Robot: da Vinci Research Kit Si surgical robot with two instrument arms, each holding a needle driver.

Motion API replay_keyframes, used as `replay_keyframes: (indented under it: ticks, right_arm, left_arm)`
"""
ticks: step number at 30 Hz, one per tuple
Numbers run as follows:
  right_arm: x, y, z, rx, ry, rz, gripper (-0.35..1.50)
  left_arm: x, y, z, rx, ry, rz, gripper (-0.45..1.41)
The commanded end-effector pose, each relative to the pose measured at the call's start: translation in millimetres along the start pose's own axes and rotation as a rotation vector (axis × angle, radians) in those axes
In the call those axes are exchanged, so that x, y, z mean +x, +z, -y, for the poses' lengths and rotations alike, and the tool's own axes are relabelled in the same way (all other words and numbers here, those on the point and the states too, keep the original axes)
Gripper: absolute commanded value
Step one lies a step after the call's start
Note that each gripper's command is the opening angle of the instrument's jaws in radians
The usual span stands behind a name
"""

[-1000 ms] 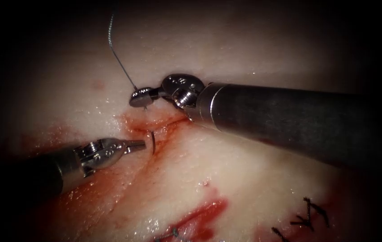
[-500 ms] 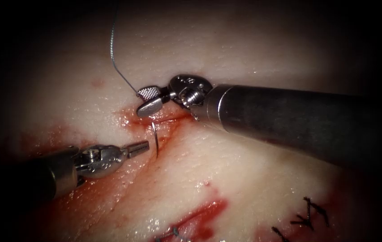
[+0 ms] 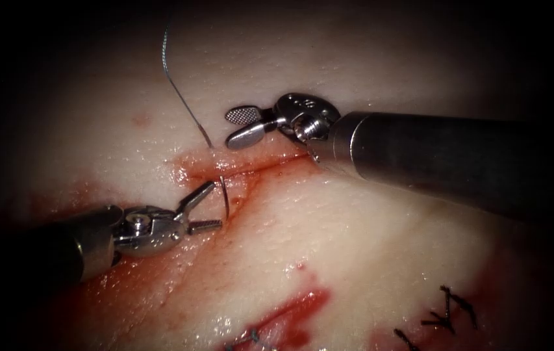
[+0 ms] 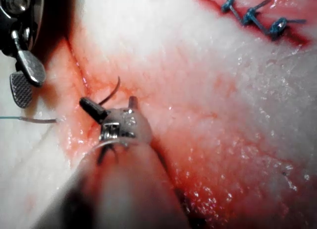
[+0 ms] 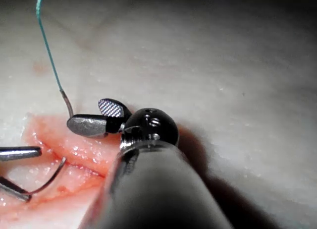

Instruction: Wound Closure

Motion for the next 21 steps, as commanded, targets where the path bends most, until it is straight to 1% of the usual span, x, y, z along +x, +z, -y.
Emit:
replay_keyframes:
  ticks: [1,3,5,6,7,8,12,14,15,16,17,19,21]
  right_arm:
    - [0.3,1.0,-0.5,0.003,-0.004,-0.001,1.08]
    - [0.3,1.0,-0.5,0.003,-0.004,-0.001,1.08]
    - [0.4,1.1,-0.5,0.002,-0.004,-0.001,1.03]
    - [0.3,1.1,-0.4,0.001,-0.004,-0.001,1.01]
    - [0.3,1.1,-0.4,0.001,-0.004,-0.001,1.01]
    - [0.3,1.1,-0.4,0.001,-0.01,-0.002,1.01]
    - [0.3,1.1,-0.4,0.001,-0.01,-0.002,0.98]
    - [0.3,1.1,-0.4,0.001,-0.01,-0.002,0.98]
    - [0.3,1.1,-0.4,0.0,-0.016,-0.002,0.96]
    - [0.3,1.1,-0.4,0.0,-0.016,-0.002,0.96]
    - [0.3,1.1,-0.4,0.0,-0.016,-0.002,0.94]
    - [0.3,1.1,-0.4,0.003,-0.016,-0.001,0.93]
    - [0.3,1.1,-0.4,0.003,-0.016,-0.001,0.89]
  left_arm:
    - [0.0,1.0,0.3,0.006,0.013,0.0,0.73]
    - [0.2,1.3,0.3,0.007,0.023,0.001,0.73]
    - [0.5,1.8,0.4,0.009,0.044,-0.003,0.83]
    - [0.6,2.3,0.5,0.024,0.058,-0.006,0.84]
    - [0.6,2.5,0.6,0.03,0.062,-0.007,0.84]
    - [0.6,2.7,0.7,0.045,0.072,-0.009,0.78]
    - [0.3,3.1,1.0,0.089,0.107,-0.023,0.76]
    - [0.0,3.2,1.1,0.115,0.116,-0.029,0.69]
    - [-0.1,3.3,1.2,0.127,0.121,-0.032,0.63]
    - [-0.1,3.3,1.2,0.127,0.121,-0.032,0.63]
    - [-0.3,3.5,1.3,0.152,0.119,-0.039,0.49]
    - [-0.6,3.6,1.5,0.161,0.124,-0.041,0.44]
    - [-0.8,3.7,1.6,0.174,0.122,-0.048,0.24]
